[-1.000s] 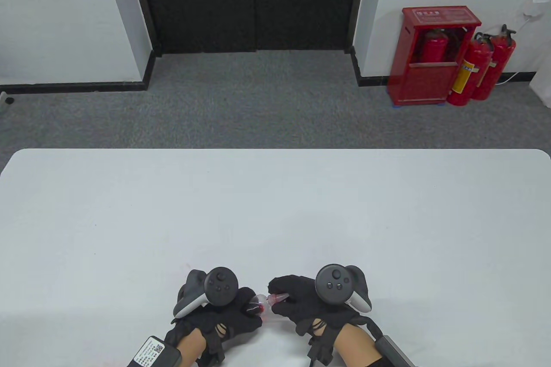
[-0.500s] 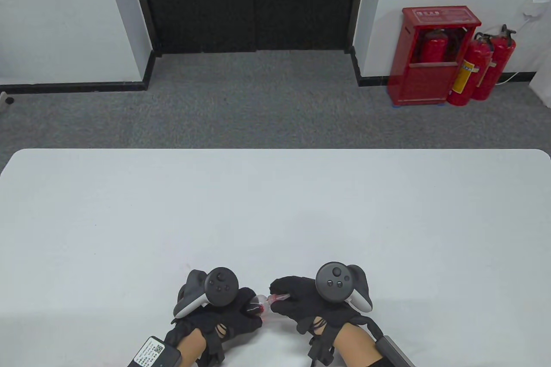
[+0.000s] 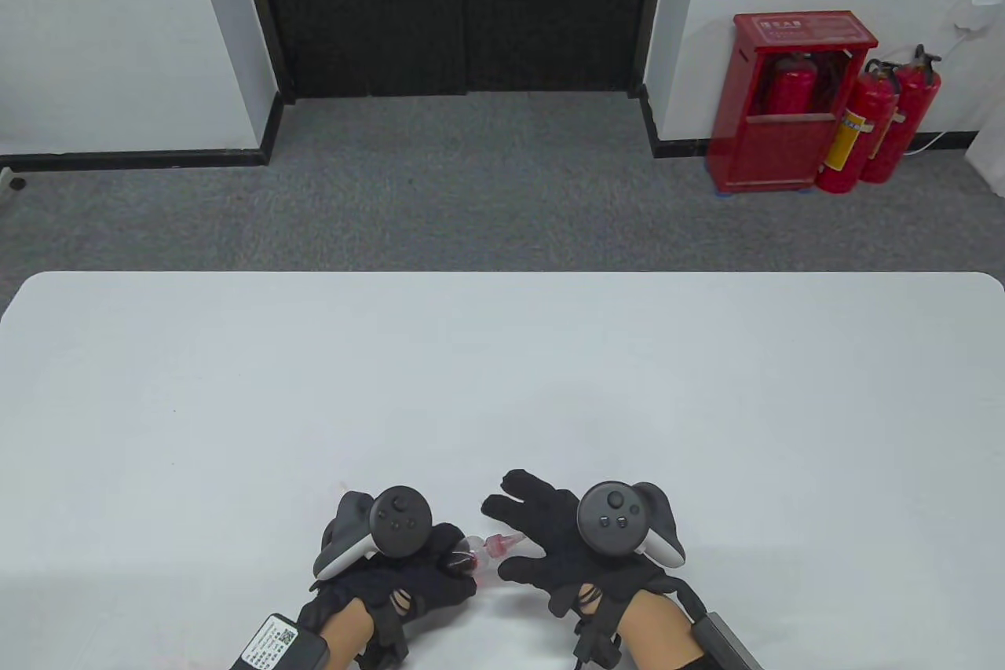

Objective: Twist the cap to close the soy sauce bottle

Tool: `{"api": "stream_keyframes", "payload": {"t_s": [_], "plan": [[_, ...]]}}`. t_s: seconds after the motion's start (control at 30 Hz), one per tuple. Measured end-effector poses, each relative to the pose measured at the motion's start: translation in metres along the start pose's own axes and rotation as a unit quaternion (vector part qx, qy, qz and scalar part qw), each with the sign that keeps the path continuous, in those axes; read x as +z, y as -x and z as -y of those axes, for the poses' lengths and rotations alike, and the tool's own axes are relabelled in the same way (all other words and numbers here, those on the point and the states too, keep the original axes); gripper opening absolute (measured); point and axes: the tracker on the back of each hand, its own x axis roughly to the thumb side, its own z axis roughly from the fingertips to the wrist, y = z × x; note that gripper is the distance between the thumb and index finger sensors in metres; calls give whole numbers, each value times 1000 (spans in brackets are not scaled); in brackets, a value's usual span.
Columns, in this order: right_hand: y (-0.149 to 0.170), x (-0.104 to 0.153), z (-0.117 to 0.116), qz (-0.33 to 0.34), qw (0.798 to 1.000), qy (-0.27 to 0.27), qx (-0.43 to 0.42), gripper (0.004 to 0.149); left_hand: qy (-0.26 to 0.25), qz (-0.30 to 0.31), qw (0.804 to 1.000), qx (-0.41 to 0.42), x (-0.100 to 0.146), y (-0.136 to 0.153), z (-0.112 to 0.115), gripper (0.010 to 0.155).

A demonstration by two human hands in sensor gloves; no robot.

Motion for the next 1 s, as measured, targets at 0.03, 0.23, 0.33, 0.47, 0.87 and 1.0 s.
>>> {"api": "stream_keyframes", "payload": {"t_s": [0.03,0.23,0.33,0.47,0.87,1.0], "plan": [[-1,0,-1,2,1000,3,8,71,0,0,1000,0,0,0,0,57],[-5,-1,-3,13,999,29,29,61,-4,-1,1000,3,1,1,-2,57],[-5,-1,-4,12,999,29,25,58,-3,-1,1000,1,1,1,-2,57],[-4,-1,-4,6,999,23,23,58,-1,-1,1000,2,1,1,-2,57],[0,-2,-4,-14,1000,5,2,59,2,1,1000,-6,1,-1,-1,57],[0,-2,-4,-18,1000,2,-3,60,2,1,1000,-7,1,-1,-1,57]]}}
